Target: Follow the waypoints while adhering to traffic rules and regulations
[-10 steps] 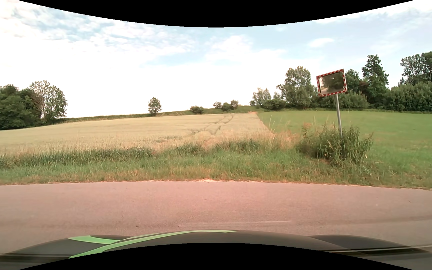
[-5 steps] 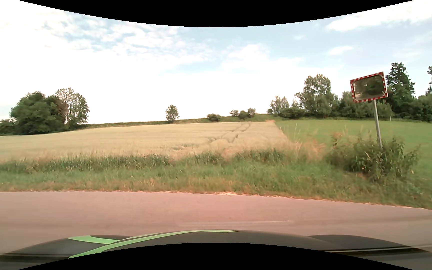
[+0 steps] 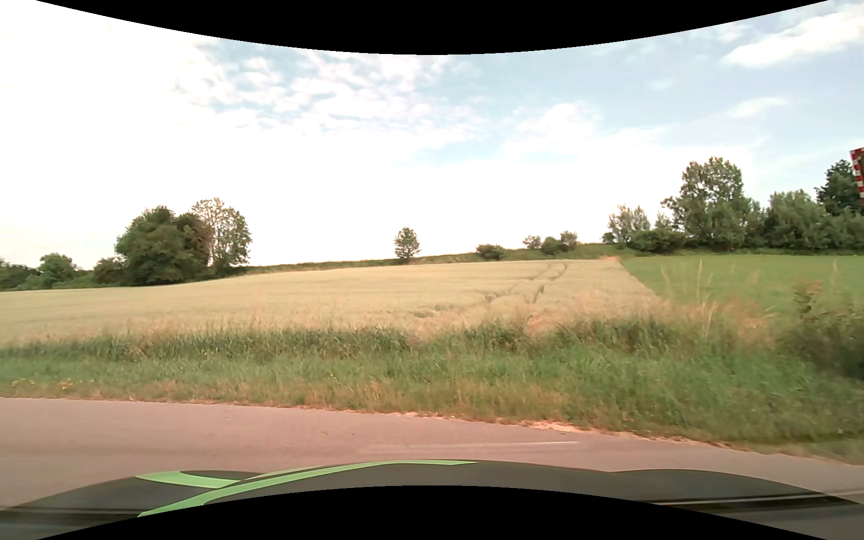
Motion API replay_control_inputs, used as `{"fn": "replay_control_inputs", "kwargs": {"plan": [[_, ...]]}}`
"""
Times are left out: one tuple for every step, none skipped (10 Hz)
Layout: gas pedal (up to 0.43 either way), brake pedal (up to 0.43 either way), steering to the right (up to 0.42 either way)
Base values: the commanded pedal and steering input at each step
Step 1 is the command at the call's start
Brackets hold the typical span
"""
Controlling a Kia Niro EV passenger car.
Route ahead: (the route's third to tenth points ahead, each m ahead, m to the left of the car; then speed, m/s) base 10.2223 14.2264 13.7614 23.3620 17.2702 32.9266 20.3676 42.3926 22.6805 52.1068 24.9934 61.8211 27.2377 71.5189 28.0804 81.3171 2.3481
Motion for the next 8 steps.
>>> {"fn": "replay_control_inputs", "kwargs": {"plan": [[0.24, 0.0, -0.651], [0.24, 0.0, -0.652], [0.24, 0.0, -0.652], [0.24, 0.0, -0.651], [0.26, 0.0, -0.65], [0.268, 0.0, -0.648], [0.268, 0.0, -0.64], [0.268, 0.0, -0.634]]}}
